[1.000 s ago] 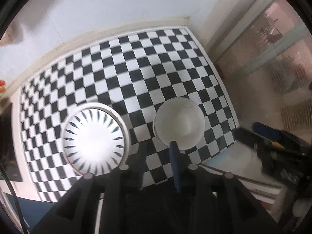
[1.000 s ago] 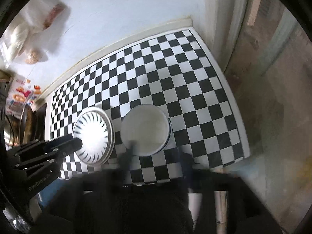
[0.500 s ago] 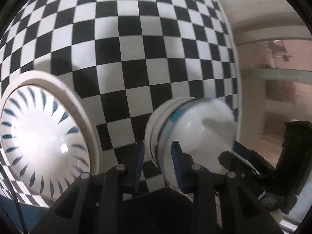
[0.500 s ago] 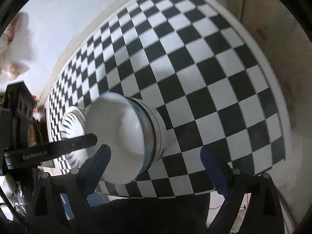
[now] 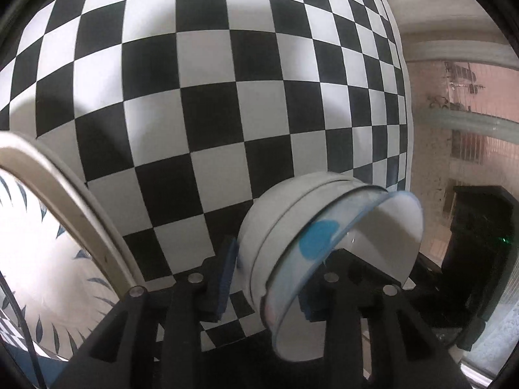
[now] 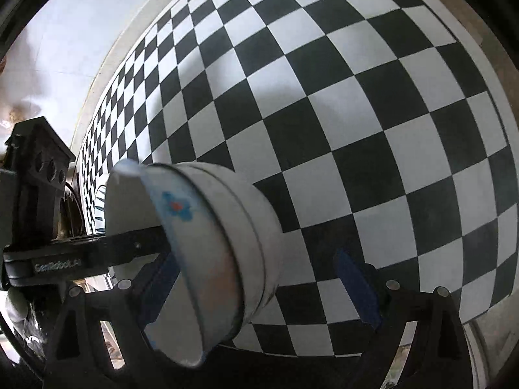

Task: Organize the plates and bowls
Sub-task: 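Lift the bowl stack with both grippers and carry it over the plate stack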

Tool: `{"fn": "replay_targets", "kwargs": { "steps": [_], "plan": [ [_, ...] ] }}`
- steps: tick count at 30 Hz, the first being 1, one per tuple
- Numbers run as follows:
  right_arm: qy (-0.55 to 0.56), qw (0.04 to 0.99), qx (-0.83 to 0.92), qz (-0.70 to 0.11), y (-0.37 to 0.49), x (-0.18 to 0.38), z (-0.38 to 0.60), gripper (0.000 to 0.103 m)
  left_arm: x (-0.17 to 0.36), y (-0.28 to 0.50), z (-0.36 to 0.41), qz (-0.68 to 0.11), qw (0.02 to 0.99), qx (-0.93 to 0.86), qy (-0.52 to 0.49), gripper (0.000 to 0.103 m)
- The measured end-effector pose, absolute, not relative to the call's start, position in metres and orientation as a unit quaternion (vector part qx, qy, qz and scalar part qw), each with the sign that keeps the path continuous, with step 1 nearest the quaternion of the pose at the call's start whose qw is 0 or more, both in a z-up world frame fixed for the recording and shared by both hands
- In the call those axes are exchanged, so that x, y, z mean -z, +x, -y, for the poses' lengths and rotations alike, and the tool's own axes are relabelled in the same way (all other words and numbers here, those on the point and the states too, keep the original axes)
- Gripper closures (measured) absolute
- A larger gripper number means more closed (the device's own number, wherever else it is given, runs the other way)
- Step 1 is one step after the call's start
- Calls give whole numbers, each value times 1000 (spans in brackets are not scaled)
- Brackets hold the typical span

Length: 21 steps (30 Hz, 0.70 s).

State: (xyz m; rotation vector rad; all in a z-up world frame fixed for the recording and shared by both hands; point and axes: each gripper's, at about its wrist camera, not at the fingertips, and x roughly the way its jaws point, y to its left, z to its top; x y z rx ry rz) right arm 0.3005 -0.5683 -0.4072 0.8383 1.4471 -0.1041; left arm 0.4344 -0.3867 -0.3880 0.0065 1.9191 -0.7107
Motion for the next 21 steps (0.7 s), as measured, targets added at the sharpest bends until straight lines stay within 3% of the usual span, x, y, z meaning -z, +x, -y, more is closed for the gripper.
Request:
{"fn": "replay_targets", "kwargs": {
  "steps": [6,7,8,9,21],
  "plan": [
    [393,644,39,-655,310,425,568,13,393,441,388,-800,513,311,-7,66],
    [393,644,40,-656,312,425,568,17,393,441,388,-800,512,313,-9,66],
    [392,644,42,-656,313,425,568,34,393,442,388,-800,511,314,-8,66],
    [402,645,35,-649,315,424,568,43,391,441,388,-799,512,314,-7,67],
    [437,635,35,-636,310,419,563,51,380,443,387,-792,528,308,-12,69]
  ]
}}
